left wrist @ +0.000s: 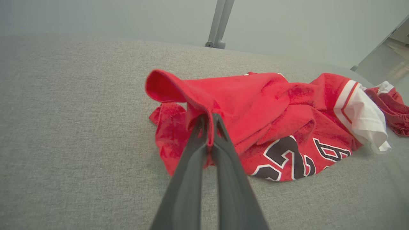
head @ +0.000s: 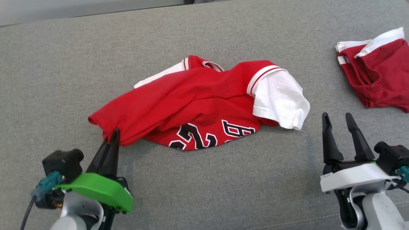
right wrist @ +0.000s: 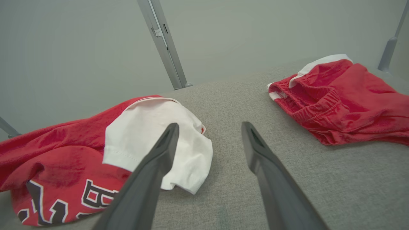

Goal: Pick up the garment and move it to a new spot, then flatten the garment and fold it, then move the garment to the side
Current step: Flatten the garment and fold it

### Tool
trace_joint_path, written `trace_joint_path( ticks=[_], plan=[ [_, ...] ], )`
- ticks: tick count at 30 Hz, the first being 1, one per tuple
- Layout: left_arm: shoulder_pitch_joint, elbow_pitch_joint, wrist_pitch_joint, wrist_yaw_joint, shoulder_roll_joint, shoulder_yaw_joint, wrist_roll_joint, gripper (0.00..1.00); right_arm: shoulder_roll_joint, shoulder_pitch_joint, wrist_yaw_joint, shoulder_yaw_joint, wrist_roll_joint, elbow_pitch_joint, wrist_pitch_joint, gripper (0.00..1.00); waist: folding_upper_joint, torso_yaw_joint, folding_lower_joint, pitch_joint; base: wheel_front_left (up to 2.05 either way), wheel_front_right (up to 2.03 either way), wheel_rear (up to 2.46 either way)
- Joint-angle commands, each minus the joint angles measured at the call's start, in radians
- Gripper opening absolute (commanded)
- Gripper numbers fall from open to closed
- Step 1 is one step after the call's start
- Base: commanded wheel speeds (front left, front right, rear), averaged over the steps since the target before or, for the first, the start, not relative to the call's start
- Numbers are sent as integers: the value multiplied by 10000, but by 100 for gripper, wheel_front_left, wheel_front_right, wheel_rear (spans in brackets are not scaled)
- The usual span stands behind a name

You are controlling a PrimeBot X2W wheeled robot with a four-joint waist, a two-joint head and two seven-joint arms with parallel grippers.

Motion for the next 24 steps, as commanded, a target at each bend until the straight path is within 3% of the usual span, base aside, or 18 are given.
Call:
trace_joint_path(
  ticks=[1,6,7,8,15,24],
  plan=[
    [318,-116,61,103,49,43,-94,0,-45,138,-12,-44,47,-65,69,100,-1,125,0,-29,0,0,0],
    [861,-125,-60,97,-210,-65,-430,0,-32,209,-12,-118,69,-250,194,100,-1,265,0,70,0,0,0],
    [795,-24,-165,74,-291,-65,-450,38,-24,202,-12,-127,68,-286,219,100,-1,287,0,95,0,0,0],
    [687,90,-282,68,-333,-68,-392,100,-18,183,-12,-129,59,-314,249,100,-1,305,0,117,0,0,0],
    [-193,753,-1442,-119,-691,-1,92,100,-146,-73,-12,-167,-6,-439,306,100,-1,408,0,92,0,0,0],
    [-921,1244,-3010,268,-856,284,1100,100,-147,-126,-12,-345,-549,-747,108,100,-1,450,0,-188,0,0,0]
  ],
)
